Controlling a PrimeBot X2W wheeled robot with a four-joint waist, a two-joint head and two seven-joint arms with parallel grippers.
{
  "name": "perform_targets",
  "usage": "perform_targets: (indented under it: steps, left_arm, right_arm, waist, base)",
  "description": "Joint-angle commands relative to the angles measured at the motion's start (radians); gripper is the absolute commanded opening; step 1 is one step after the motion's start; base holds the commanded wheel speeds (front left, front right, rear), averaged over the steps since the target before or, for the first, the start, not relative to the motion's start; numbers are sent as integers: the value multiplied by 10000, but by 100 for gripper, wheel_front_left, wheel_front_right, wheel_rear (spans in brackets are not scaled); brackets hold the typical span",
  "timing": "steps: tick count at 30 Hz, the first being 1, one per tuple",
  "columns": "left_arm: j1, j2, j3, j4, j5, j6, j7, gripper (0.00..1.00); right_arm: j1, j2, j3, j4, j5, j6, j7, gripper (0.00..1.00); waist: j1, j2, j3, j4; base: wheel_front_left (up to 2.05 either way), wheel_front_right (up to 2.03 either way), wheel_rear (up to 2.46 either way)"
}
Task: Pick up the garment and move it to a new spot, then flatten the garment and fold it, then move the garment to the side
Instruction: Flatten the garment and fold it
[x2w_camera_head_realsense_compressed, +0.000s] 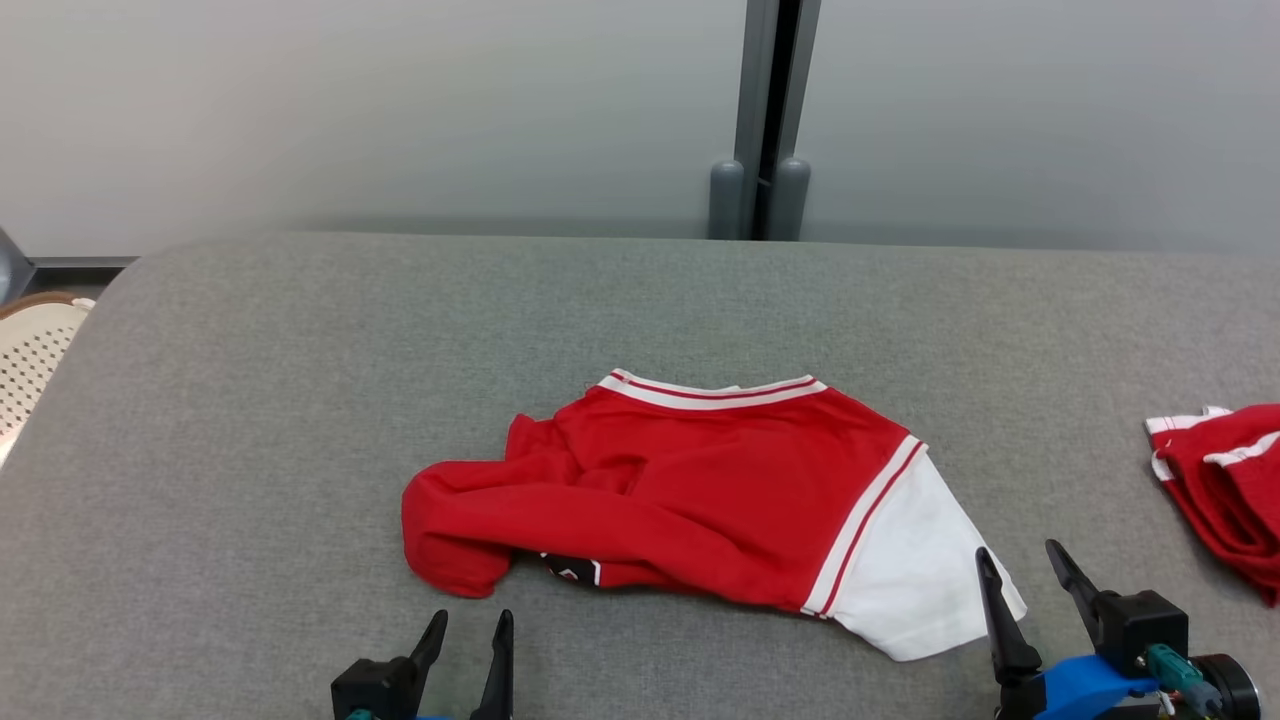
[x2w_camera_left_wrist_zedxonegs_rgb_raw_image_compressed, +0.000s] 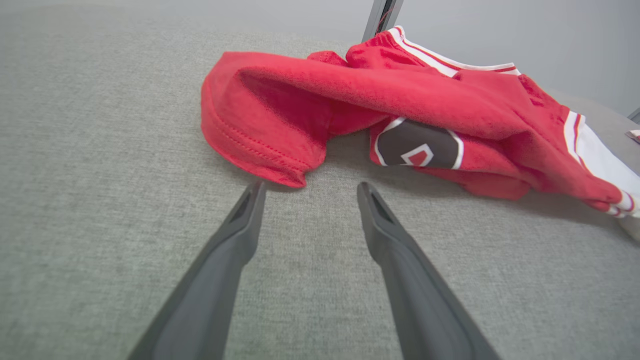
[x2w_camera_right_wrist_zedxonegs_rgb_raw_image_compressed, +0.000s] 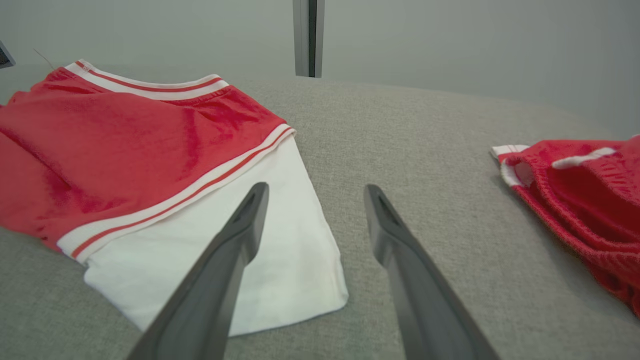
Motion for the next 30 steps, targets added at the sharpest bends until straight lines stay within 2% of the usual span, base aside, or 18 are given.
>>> perform_targets:
  steps: [1,9,18,20,21,25,30]
  left_arm:
    - [-189,-4,29,31,-23,7,-23,100]
    - [-955,-4,151,532,99,134,-23,100]
    - [-1605,-1,803,1320,313,317,4,99]
    - [-1705,2,865,1621,353,284,15,23]
    - [-1741,-3,857,1763,401,238,29,0]
    - [-1713,-15,888,1939,500,107,26,0]
    - [-1309,-3,966,1326,716,47,-12,0]
  right_arm:
    - [267,136,-151,-241,-75,-1,-46,100]
    - [375,534,-298,-1567,-431,-1,-48,100]
    - [40,552,-50,-2002,-130,-1,-51,100]
    - [51,552,-13,-2043,-52,-1,-51,100]
    - [57,552,-14,-2042,-21,-1,-50,100]
    - [168,553,-127,-1957,105,-1,-50,100]
    - [434,553,-236,-1780,394,-1,-50,100]
  waist:
    - [0,0,62,-28]
    - [0,0,725,-347]
    - [0,0,1333,-701]
    - [0,0,1388,-731]
    - [0,0,1400,-733]
    - [0,0,1259,-580]
    - [0,0,651,-4]
  base:
    - [0,0,0]
    - [0,0,0]
    - [0,0,0]
    - [0,0,0]
    - [0,0,0]
    - [0,0,0]
    - [0,0,0]
